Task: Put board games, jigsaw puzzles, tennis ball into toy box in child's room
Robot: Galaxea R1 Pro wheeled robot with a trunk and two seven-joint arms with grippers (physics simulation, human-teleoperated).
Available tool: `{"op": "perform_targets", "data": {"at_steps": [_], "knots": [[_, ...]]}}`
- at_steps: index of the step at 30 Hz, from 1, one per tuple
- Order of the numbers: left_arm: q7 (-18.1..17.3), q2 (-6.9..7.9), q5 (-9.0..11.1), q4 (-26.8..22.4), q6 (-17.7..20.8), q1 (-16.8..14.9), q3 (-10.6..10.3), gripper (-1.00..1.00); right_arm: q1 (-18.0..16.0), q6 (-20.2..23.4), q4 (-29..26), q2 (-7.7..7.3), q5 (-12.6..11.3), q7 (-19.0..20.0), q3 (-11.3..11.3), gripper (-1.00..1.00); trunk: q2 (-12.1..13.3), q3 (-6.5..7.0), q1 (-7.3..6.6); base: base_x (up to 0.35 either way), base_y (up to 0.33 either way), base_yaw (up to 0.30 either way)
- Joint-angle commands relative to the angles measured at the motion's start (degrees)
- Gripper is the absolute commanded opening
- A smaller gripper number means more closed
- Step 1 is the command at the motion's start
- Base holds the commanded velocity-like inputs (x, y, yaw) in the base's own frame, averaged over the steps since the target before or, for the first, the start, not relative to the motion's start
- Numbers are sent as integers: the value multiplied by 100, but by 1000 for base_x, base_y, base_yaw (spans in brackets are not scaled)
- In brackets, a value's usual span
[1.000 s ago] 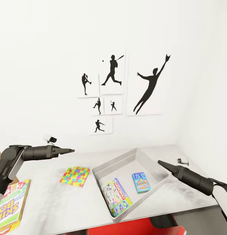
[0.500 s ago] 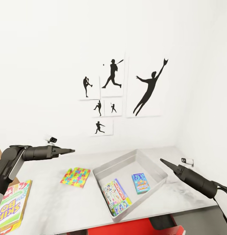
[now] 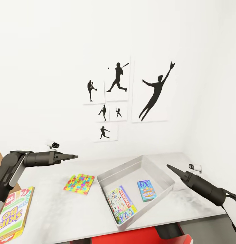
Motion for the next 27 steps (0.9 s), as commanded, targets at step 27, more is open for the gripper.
{"op": "perform_targets", "data": {"at_steps": [27], "knots": [[-16,8,5,2,60,0,-7,100,-4,2,16,6,-36,9,-4,100,-10,-8,3,0,0,0]]}}
